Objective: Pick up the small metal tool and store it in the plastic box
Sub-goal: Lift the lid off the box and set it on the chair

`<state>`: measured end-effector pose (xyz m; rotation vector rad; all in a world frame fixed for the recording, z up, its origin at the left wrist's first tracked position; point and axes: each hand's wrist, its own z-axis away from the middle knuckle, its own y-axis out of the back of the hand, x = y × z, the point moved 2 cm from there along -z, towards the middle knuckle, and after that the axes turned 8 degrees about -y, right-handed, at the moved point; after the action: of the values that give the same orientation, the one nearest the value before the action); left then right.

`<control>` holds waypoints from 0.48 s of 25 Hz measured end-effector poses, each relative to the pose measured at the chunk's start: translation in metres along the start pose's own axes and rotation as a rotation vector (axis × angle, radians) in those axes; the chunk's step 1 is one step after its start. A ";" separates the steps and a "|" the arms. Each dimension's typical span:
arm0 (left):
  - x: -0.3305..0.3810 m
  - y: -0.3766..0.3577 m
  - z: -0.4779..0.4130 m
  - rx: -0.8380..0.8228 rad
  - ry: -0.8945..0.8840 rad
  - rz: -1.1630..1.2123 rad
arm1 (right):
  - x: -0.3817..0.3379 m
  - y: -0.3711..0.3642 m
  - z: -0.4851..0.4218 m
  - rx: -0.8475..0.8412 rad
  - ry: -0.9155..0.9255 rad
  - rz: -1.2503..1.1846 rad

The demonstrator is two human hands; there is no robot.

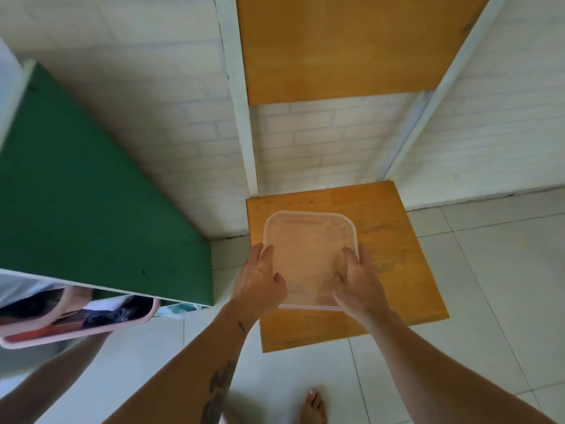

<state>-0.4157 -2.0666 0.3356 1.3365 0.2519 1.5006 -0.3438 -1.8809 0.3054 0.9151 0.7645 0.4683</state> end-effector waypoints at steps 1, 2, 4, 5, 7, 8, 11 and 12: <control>0.004 0.011 0.007 0.026 0.005 0.027 | -0.008 0.009 0.005 -0.006 0.008 -0.006; 0.008 0.023 0.014 0.051 0.015 0.054 | -0.019 0.020 0.011 -0.017 0.025 -0.016; 0.017 0.052 0.035 0.095 0.029 0.092 | -0.045 0.044 0.026 -0.038 0.084 -0.042; 0.024 0.067 0.046 0.114 0.029 0.098 | -0.059 0.057 0.034 -0.042 0.111 -0.055; 0.037 0.099 0.071 0.163 0.036 0.109 | -0.091 0.086 0.052 -0.041 0.155 -0.092; 0.045 0.115 0.085 0.190 0.054 0.140 | -0.107 0.101 0.062 -0.042 0.181 -0.105; 0.063 0.160 0.122 0.298 0.086 0.231 | -0.153 0.146 0.094 -0.053 0.279 -0.122; 0.068 0.171 0.132 0.333 0.083 0.250 | -0.167 0.159 0.104 -0.053 0.317 -0.132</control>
<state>-0.3890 -2.1456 0.5460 1.6161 0.4144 1.7826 -0.3806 -1.9590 0.5432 0.7440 1.0887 0.5211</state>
